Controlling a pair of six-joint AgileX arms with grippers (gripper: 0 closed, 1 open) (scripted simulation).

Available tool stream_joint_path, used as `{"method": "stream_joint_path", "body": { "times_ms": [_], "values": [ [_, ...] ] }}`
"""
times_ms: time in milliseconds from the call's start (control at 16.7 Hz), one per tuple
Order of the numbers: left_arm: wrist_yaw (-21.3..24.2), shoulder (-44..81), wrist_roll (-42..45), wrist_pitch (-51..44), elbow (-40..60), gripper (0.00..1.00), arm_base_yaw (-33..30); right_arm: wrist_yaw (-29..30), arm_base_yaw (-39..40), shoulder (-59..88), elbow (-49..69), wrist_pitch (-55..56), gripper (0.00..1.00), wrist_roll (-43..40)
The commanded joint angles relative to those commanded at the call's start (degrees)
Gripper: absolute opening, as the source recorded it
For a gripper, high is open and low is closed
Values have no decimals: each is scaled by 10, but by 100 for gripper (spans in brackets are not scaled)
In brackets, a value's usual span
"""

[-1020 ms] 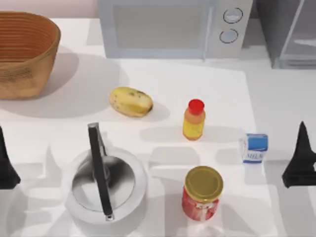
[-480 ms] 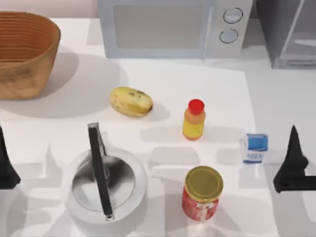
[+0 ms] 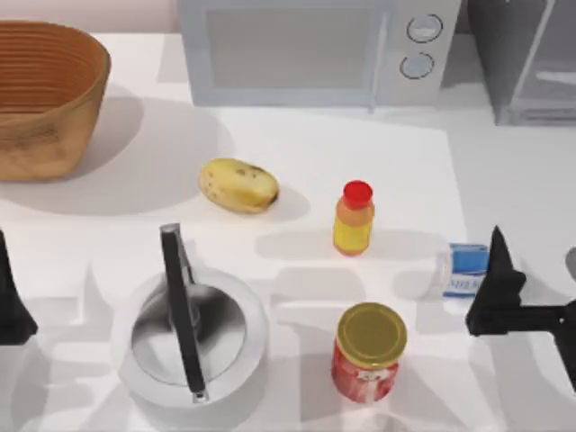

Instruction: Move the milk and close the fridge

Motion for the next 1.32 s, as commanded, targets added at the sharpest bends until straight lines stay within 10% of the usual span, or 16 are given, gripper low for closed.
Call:
{"method": "stream_joint_path", "body": {
  "times_ms": [540,1320],
  "values": [
    [0,0,0,0,0,100,0,-53,-35,282,138,-128,100,154],
    [0,0,0,0,0,100,0,-103,-92,363,167,-62,100,117]
  ]
}}
